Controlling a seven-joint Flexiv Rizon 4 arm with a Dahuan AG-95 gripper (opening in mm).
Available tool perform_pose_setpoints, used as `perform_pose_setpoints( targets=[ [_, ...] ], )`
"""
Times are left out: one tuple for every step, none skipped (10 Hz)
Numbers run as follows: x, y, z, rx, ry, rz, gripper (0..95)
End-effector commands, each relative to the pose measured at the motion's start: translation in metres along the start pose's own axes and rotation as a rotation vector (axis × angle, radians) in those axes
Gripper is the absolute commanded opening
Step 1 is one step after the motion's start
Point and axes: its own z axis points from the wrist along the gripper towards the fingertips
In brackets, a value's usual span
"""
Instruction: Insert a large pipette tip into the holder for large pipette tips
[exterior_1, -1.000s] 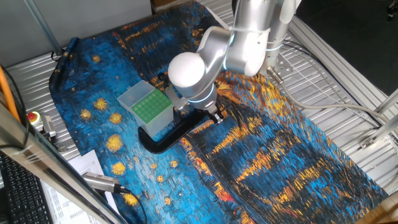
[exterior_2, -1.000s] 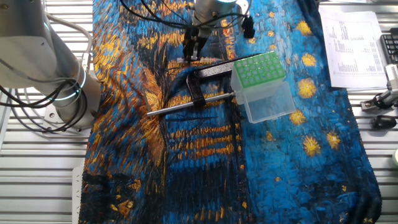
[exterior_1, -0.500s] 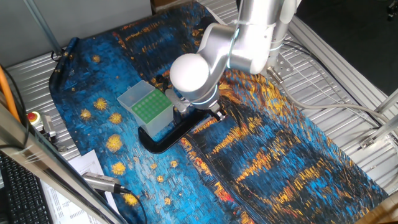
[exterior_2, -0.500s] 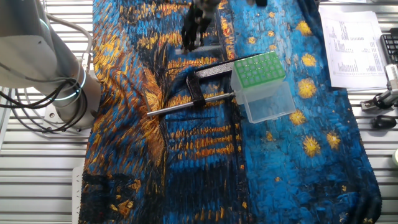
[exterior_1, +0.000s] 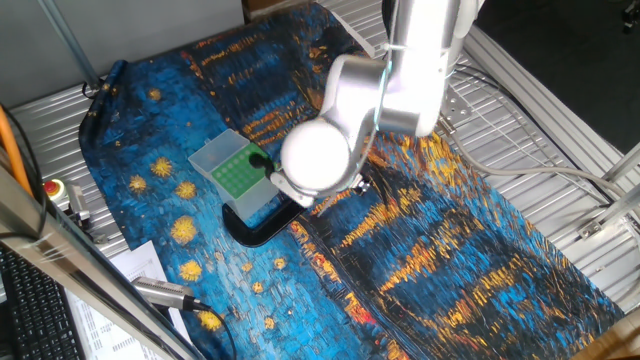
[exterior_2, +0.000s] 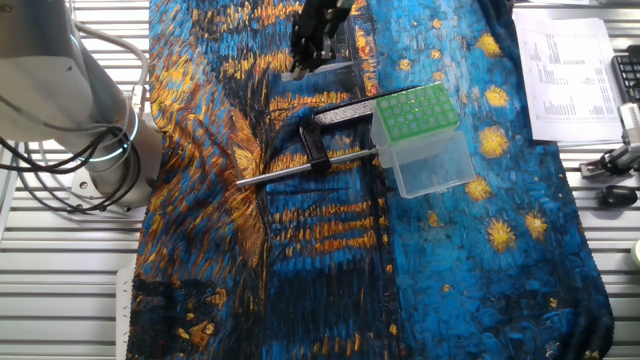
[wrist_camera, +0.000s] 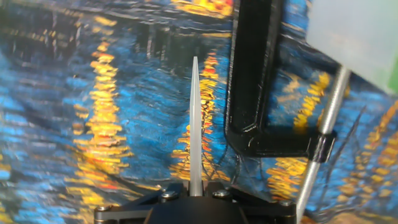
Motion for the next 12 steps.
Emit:
perform_pose_setpoints(
  targets=[
    [0.001,-0.001,-0.001,0.056,0.035,-0.125,0.0],
    [0.001,-0.001,-0.001,0.1,0.065,-0.21,0.0],
    [0.001,-0.001,-0.001,0.11,0.07,-0.234,0.0],
    [0.001,-0.001,-0.001,0.113,0.07,-0.251,0.0],
    [0.002,-0.001,-0.002,0.114,0.066,-0.267,0.0],
    [0.004,-0.001,-0.006,0.119,0.064,-0.279,0.0],
    [0.007,-0.001,-0.011,0.127,0.06,-0.3,0.0],
    [0.01,-0.001,-0.016,0.144,0.062,-0.332,0.0],
    [0.012,-0.001,-0.021,0.148,0.062,-0.348,0.0],
    [0.015,0.002,-0.026,0.155,0.062,-0.345,0.0],
    [0.015,0.002,-0.026,0.173,0.07,-0.35,0.0],
    [0.015,0.002,-0.026,0.186,0.074,-0.368,0.0]
  ],
)
